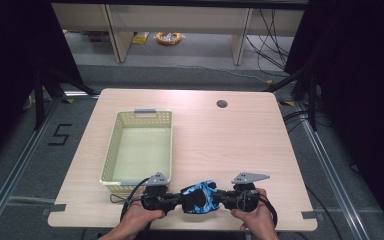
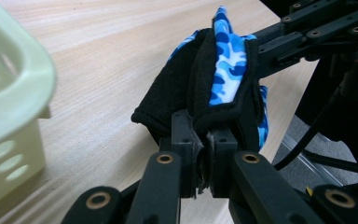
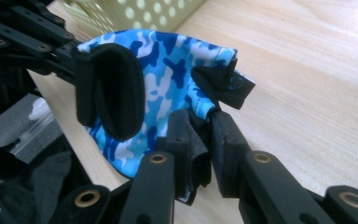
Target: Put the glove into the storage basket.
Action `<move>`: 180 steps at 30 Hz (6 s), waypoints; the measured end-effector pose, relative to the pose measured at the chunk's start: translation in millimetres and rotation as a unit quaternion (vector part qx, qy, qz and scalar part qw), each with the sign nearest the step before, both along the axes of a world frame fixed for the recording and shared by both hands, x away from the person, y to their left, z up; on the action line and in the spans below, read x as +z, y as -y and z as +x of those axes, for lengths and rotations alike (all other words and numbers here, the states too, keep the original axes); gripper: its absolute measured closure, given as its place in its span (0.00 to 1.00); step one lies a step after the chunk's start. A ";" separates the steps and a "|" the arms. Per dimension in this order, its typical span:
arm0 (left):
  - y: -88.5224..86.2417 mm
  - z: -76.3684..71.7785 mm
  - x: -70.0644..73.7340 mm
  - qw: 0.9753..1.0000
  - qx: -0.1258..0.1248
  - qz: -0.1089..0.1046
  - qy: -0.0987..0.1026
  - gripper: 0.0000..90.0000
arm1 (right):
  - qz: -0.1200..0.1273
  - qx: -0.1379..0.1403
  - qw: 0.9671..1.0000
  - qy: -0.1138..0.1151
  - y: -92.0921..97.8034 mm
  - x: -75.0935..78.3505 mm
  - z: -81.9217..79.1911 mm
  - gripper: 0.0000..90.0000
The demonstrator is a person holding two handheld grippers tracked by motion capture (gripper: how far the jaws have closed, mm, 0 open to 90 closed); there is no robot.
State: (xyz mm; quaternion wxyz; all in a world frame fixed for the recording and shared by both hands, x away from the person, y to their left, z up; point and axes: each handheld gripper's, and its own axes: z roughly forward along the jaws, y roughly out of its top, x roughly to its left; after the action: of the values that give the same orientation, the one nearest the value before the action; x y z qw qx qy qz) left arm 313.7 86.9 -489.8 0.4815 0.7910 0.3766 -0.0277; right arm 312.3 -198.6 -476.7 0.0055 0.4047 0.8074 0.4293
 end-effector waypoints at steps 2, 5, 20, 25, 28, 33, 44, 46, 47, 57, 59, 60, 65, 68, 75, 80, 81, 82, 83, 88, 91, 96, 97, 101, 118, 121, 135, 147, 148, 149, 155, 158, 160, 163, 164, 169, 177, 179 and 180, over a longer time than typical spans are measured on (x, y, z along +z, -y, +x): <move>-1.1 -0.9 2.3 1.000 0.002 -0.005 0.003 0.93 | 0.002 0.007 1.000 0.006 -0.5 3.5 -1.9 0.88; -5.6 -2.6 7.5 1.000 0.003 -0.013 0.005 0.93 | 0.009 0.003 1.000 0.002 -3.4 9.4 -5.1 0.88; -22.8 3.9 48.5 0.999 0.005 -0.029 0.020 0.93 | 0.028 0.010 0.999 0.021 -13.7 49.5 -7.4 0.89; -31.2 10.0 65.9 0.999 0.009 -0.033 0.031 0.93 | 0.024 0.017 0.998 0.051 -18.9 65.8 2.0 0.89; -36.9 13.7 74.1 0.999 0.014 -0.028 0.034 0.93 | 0.029 0.017 0.998 0.055 -23.5 72.8 9.2 0.89; -52.4 24.4 85.3 0.999 0.021 -0.023 0.034 0.93 | 0.025 0.022 0.997 0.066 -36.9 83.6 22.3 0.89; -99.5 38.8 90.9 0.998 0.054 -0.013 0.019 0.93 | 0.034 0.054 0.996 0.063 -84.4 91.4 48.1 0.89; -108.7 41.4 90.1 0.998 0.059 -0.016 0.014 0.93 | 0.031 0.054 0.996 0.060 -92.9 92.2 50.3 0.89; -114.0 42.2 90.1 0.998 0.065 -0.012 0.011 0.93 | 0.034 0.058 0.996 0.059 -97.5 92.3 52.3 0.89; -148.1 51.3 85.3 0.996 0.087 0.009 0.003 0.93 | 0.029 0.066 0.996 0.046 -140.2 83.3 72.5 0.89; -154.8 54.6 81.2 0.996 0.093 0.010 -0.004 0.92 | 0.023 0.072 0.996 0.041 -146.1 80.7 75.9 0.89; -157.2 55.6 79.7 0.995 0.095 0.011 -0.008 0.92 | 0.022 0.071 0.997 0.034 -150.8 78.5 77.2 0.89; -166.0 60.4 68.3 0.994 0.102 0.027 -0.022 0.92 | 0.011 0.075 0.997 0.028 -164.7 68.0 83.4 0.89; -168.5 65.0 60.7 0.993 0.104 0.033 -0.034 0.92 | 0.005 0.071 0.997 0.014 -171.1 59.3 85.9 0.89; -167.7 76.3 45.2 0.993 0.090 0.052 -0.058 0.92 | -0.010 0.064 0.998 -0.008 -177.1 40.2 92.6 0.89; -164.3 79.0 39.8 0.992 0.082 0.071 -0.067 0.92 | -0.033 0.063 0.997 -0.013 -178.9 32.1 95.0 0.89; -164.1 79.2 39.0 0.991 0.084 0.074 -0.067 0.92 | -0.031 0.059 0.998 -0.016 -180.0 30.7 94.5 0.89; -164.1 79.1 38.1 0.991 0.084 0.077 -0.072 0.91 | -0.034 0.059 0.998 -0.018 -180.9 29.3 94.5 0.89; -163.6 78.7 37.2 0.991 0.086 0.079 -0.072 0.91 | -0.038 0.062 0.997 -0.020 -182.2 27.8 94.2 0.89; -167.2 78.3 34.2 0.989 0.083 0.097 -0.079 0.90 | -0.050 0.075 0.996 -0.028 -188.3 22.3 93.6 0.89; -167.2 77.6 33.2 0.988 0.082 0.101 -0.080 0.90 | -0.055 0.073 0.995 -0.033 -191.5 20.6 94.8 0.88; -165.9 77.7 33.7 0.987 0.083 0.112 -0.080 0.90 | -0.071 0.078 0.994 -0.032 -194.2 19.4 96.0 0.86; -166.0 78.3 32.8 0.988 0.078 0.110 -0.081 0.90 | -0.075 0.086 0.993 -0.024 -194.2 19.1 97.1 0.86; -164.1 78.9 32.6 0.986 0.080 0.120 -0.081 0.89 | -0.094 0.068 0.992 -0.042 -196.1 21.7 94.8 0.82; -154.9 81.0 34.5 0.983 0.083 0.144 -0.076 0.75 | -0.031 0.042 0.998 0.024 -182.8 60.4 87.6 0.62; -153.7 80.7 34.9 0.982 0.088 0.149 -0.072 0.73 | -0.029 0.044 0.998 0.027 -175.3 64.2 85.3 0.61; -160.8 80.6 46.9 0.978 0.078 0.184 -0.056 0.69 | -0.010 0.034 0.999 0.023 -143.3 64.6 78.7 0.59; -151.6 81.3 46.0 0.981 0.071 0.165 -0.078 0.71 | -0.001 0.027 0.999 0.024 -125.9 65.6 75.3 0.59; -151.6 81.2 47.1 0.980 0.073 0.167 -0.077 0.71 | 0.001 0.029 0.999 0.029 -123.7 65.1 75.6 0.59; -151.6 81.2 47.3 0.981 0.073 0.166 -0.076 0.71 | 0.001 0.028 0.999 0.027 -122.0 65.4 75.0 0.59; -146.3 80.3 41.1 0.980 0.065 0.167 -0.085 0.75 | 0.011 0.024 0.999 0.025 -113.3 62.8 73.3 0.59; -143.2 82.6 39.4 0.979 0.065 0.177 -0.079 0.78 | 0.007 0.018 0.999 0.027 -109.5 61.8 72.6 0.59; -141.5 85.1 39.3 0.980 0.065 0.173 -0.078 0.79 | 0.013 0.017 1.000 0.021 -107.7 61.2 71.1 0.59; -138.2 87.8 41.2 0.980 0.069 0.174 -0.073 0.82 | 0.021 0.018 0.999 0.024 -104.0 61.2 69.6 0.59; -137.4 88.8 41.7 0.979 0.067 0.177 -0.071 0.82 | 0.021 0.017 0.999 0.026 -102.1 61.5 69.3 0.59; -130.6 90.2 36.6 0.977 0.064 0.191 -0.070 0.81 | 0.033 0.008 0.999 0.024 -92.2 61.2 65.3 0.58; -126.6 96.3 30.1 0.972 0.046 0.220 -0.074 0.82 | 0.051 -0.009 0.998 0.022 -68.0 55.6 58.9 0.58; -125.0 96.2 30.2 0.971 0.047 0.221 -0.077 0.82 | 0.058 -0.017 0.998 0.013 -63.2 54.0 56.1 0.58; -124.9 95.9 31.0 0.971 0.042 0.223 -0.076 0.82 | 0.061 -0.015 0.998 0.017 -59.9 52.6 56.5 0.58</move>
State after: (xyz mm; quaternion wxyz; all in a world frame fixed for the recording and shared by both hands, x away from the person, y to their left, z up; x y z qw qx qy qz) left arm 409.6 211.8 -458.8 0.2634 0.8573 0.4419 0.0173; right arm 368.8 -138.8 -424.1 0.0010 0.4094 0.7731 0.4845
